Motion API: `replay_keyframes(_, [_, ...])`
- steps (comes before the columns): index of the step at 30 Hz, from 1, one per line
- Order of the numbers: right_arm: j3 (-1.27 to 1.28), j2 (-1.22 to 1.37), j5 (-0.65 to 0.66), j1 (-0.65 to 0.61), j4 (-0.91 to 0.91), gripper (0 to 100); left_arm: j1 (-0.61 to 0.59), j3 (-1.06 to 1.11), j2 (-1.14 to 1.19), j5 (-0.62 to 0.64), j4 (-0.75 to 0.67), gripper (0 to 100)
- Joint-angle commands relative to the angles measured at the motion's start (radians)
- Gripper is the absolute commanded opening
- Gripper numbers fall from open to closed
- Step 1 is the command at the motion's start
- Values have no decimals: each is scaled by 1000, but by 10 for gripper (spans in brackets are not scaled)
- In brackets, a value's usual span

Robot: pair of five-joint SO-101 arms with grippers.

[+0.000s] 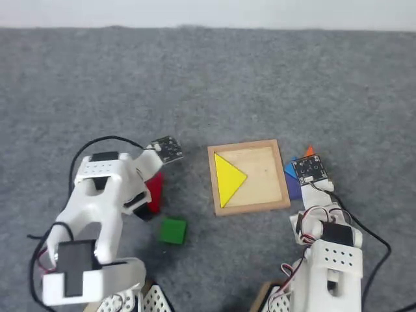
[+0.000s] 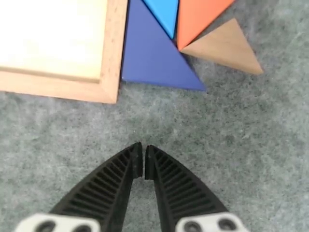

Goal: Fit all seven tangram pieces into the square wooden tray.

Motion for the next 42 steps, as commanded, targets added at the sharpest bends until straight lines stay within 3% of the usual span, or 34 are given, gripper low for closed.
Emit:
replay_keyframes(1, [-21, -21, -9, -5, -24, 30, 109, -45, 0, 58, 3, 261])
replay_keyframes(9, [-21, -21, -9, -5, -24, 30, 232, -58, 6, 222, -3, 225])
replay_keyframes(16, [-21, -21, -9, -4, -21, 30, 267, -50, 8, 230, 0, 219])
replay_keyframes(19, [-21, -21, -9, -4, -21, 30, 275, -62, -3, 229, 17, 156])
replay_keyframes(29, [-21, -21, -9, -4, -19, 30, 272, -338, -106, 235, 354, 135])
replay_keyframes(32, [-21, -21, -9, -5, -21, 30, 288, -343, -120, 264, 310, 168])
replay_keyframes(39, [-21, -21, -9, -5, -21, 30, 462, -191, -32, 354, 80, 225])
replay_keyframes(42, [-21, -21, -9, -4, -19, 30, 450, -185, 61, 348, 40, 225])
